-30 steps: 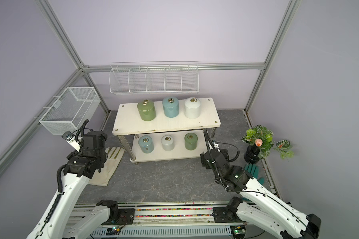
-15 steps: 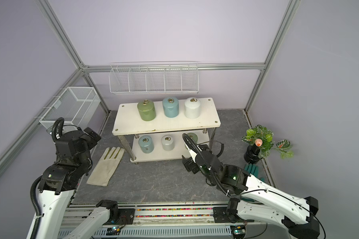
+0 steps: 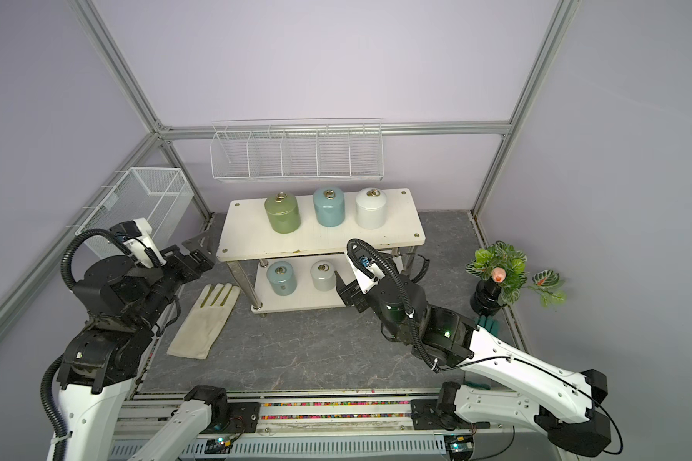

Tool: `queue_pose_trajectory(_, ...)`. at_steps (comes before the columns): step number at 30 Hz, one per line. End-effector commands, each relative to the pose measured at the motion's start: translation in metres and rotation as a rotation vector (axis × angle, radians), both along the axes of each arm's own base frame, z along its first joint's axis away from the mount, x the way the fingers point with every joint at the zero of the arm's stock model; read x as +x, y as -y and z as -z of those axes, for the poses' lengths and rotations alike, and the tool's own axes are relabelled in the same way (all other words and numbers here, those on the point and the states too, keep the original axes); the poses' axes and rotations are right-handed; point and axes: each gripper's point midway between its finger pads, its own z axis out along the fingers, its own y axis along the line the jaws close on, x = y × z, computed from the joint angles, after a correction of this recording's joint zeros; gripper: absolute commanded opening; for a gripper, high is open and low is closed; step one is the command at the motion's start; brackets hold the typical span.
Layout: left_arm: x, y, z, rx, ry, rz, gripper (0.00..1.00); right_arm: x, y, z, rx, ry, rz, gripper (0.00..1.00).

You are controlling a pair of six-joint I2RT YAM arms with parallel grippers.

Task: Remove the tea canisters from the shelf
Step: Pick up the tea canister from the shelf.

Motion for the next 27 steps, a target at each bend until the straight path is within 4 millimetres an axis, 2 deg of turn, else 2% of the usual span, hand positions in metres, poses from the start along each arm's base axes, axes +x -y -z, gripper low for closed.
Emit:
queue_pose_trajectory(1, 0.001, 0.027, -0.012, 0.004, 0.064, 0.155, 1.00, 0.012, 0.021, -0.050, 0.099, 0.130, 0.118, 0.89)
queue_pose_trajectory(4, 0.005, 0.035, -0.012, 0.006, 0.083, 0.198, 1.00, 0.029, 0.034, -0.058, 0.117, 0.125, 0.166, 0.89)
queue_pose_trajectory(8, 0.007, 0.047, -0.010, 0.013, 0.088, 0.266, 1.00, 0.054, 0.052, -0.049, 0.154, 0.029, 0.143, 0.89)
queue_pose_trajectory(10, 0.006, 0.050, -0.008, 0.017, 0.096, 0.286, 1.00, 0.060, 0.056, -0.042, 0.156, 0.001, 0.108, 0.89)
queue_pose_trajectory(16, 0.011, 0.055, -0.004, 0.022, 0.104, 0.311, 1.00, 0.065, 0.044, -0.020, 0.146, -0.065, -0.027, 0.89)
queue_pose_trajectory(21, 0.016, 0.058, 0.003, 0.014, 0.101, 0.319, 1.00, 0.072, 0.037, -0.010, 0.186, -0.066, -0.079, 0.89)
queue_pose_trajectory(27, 0.021, 0.062, 0.009, 0.002, 0.103, 0.334, 1.00, 0.098, 0.032, -0.003, 0.217, -0.067, -0.070, 0.89)
